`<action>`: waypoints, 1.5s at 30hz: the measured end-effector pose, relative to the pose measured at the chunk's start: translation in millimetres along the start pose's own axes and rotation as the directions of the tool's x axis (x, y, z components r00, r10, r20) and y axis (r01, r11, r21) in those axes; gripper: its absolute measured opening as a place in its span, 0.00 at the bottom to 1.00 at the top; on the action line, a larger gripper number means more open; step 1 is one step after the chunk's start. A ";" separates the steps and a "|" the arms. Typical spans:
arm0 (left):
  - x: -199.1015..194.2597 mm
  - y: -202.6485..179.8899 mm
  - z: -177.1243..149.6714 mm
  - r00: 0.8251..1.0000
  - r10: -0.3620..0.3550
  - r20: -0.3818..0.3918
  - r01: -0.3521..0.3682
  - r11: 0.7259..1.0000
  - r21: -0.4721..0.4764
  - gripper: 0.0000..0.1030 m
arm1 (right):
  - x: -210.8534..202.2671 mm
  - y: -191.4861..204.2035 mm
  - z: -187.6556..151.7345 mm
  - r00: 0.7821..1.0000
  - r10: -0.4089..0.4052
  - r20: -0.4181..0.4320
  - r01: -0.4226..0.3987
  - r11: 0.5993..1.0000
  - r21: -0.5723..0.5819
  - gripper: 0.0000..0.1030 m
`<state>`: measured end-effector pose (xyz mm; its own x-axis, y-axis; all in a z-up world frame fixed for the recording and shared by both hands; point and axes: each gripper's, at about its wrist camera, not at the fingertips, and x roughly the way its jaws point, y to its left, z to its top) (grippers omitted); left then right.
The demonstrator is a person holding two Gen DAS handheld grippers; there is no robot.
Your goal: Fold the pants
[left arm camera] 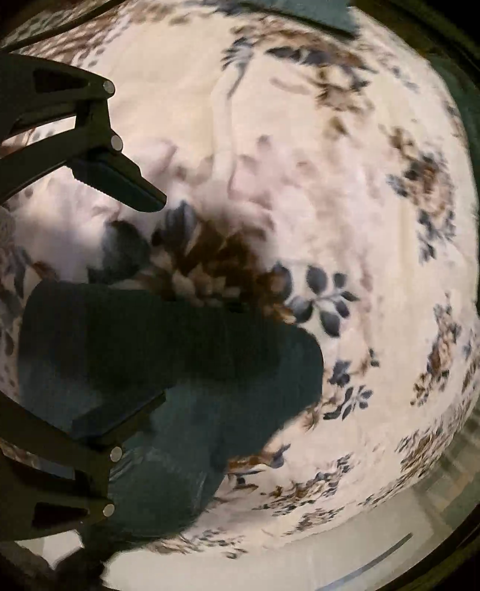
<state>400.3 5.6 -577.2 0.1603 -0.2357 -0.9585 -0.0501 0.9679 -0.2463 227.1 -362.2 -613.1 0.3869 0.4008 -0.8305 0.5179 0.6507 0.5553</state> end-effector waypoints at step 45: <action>31.3 36.7 14.1 0.876 -0.442 -0.195 0.388 0.884 -0.260 0.67 | 48.6 -85.5 1.5 0.967 0.199 -0.159 -0.155 0.955 0.254 0.79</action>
<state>417.4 35.0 -614.1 -0.0295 -0.6509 -0.7586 -0.2385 0.7416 -0.6270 202.8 -399.3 -700.8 0.3563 0.6194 -0.6995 0.6281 0.3955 0.6702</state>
